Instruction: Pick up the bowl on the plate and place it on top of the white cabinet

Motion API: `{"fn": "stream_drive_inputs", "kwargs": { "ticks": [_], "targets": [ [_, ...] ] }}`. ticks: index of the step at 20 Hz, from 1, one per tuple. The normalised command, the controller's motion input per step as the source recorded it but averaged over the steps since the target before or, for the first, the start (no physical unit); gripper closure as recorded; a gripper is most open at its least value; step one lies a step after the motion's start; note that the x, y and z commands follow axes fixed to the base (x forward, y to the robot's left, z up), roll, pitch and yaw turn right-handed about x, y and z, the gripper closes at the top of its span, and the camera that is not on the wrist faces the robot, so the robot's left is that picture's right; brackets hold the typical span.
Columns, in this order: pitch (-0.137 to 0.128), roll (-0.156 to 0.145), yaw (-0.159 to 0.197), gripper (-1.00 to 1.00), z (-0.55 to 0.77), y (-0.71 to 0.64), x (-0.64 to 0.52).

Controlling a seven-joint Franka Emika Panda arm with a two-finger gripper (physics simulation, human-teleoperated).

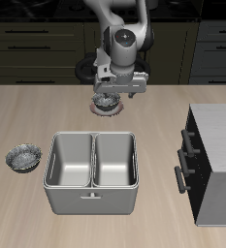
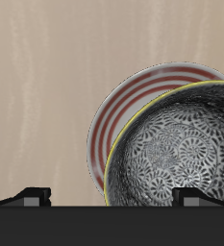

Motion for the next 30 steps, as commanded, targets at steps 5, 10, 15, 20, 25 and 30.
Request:
{"fn": "stream_drive_inputs", "kwargs": {
  "ticks": [5, 10, 15, 20, 25, 30],
  "targets": [
    [0.045, -0.004, 0.002, -1.00, -0.26, 0.02, -0.03],
    [0.025, 0.004, 0.001, -1.00, -0.14, 0.03, -0.08],
    [0.032, 0.037, -0.038, 1.00, -0.11, 0.04, -0.03],
    [-0.008, 0.006, -0.008, 1.00, 0.05, 0.01, -0.06],
    [-0.010, -0.005, -0.004, 1.00, 0.06, -0.01, -0.02],
    [0.002, -0.014, 0.004, 1.00, 0.02, -0.02, -0.05]
  ]
}}
